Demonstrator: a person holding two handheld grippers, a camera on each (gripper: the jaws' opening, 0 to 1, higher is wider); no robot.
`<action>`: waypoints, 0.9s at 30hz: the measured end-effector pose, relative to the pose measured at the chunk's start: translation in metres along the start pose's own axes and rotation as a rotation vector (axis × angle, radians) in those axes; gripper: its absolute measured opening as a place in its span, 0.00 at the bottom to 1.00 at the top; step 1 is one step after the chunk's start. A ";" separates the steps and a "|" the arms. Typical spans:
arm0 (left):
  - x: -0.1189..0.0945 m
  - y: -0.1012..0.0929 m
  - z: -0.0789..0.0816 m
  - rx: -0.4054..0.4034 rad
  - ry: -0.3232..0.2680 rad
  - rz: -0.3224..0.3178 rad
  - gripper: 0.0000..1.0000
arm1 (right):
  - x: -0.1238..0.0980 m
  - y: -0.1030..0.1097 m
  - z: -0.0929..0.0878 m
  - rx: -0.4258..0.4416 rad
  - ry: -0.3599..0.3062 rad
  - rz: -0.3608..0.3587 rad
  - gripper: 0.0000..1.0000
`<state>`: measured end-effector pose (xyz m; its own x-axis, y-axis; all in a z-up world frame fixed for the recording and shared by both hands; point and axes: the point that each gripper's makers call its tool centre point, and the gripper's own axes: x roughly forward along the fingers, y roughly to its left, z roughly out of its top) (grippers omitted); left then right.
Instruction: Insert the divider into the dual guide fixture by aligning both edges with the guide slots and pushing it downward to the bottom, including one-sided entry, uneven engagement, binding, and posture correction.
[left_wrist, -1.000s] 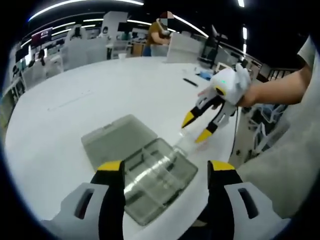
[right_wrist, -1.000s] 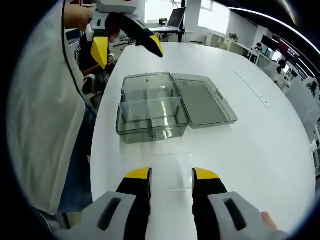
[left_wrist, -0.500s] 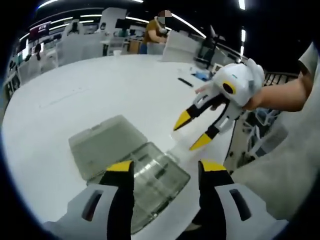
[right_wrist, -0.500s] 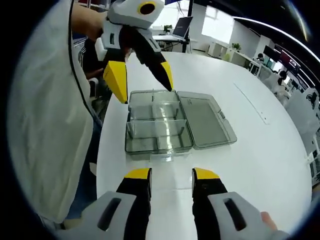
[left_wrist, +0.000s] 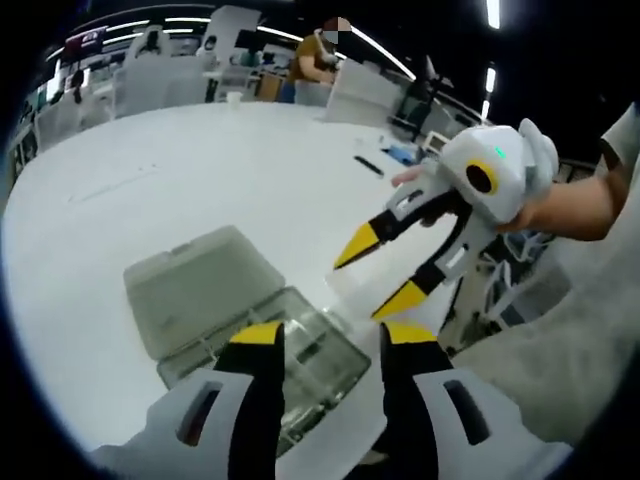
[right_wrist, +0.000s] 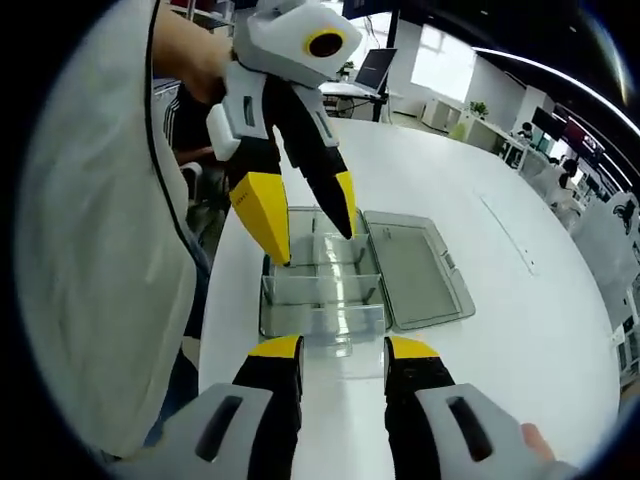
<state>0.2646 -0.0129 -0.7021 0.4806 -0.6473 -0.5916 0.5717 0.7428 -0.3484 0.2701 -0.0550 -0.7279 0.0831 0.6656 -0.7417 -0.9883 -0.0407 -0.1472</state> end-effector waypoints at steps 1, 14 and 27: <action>0.001 0.000 0.001 -0.005 -0.005 -0.002 0.33 | 0.000 0.000 0.002 -0.004 -0.003 0.000 0.27; 0.006 0.000 0.005 -0.079 -0.023 -0.011 0.26 | 0.001 0.002 0.018 -0.030 -0.040 0.007 0.27; 0.004 0.005 0.002 -0.186 -0.037 -0.009 0.16 | 0.001 0.001 0.031 -0.047 -0.078 0.005 0.27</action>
<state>0.2715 -0.0121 -0.7048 0.5016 -0.6577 -0.5620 0.4451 0.7533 -0.4843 0.2648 -0.0315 -0.7087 0.0666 0.7211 -0.6896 -0.9814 -0.0773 -0.1756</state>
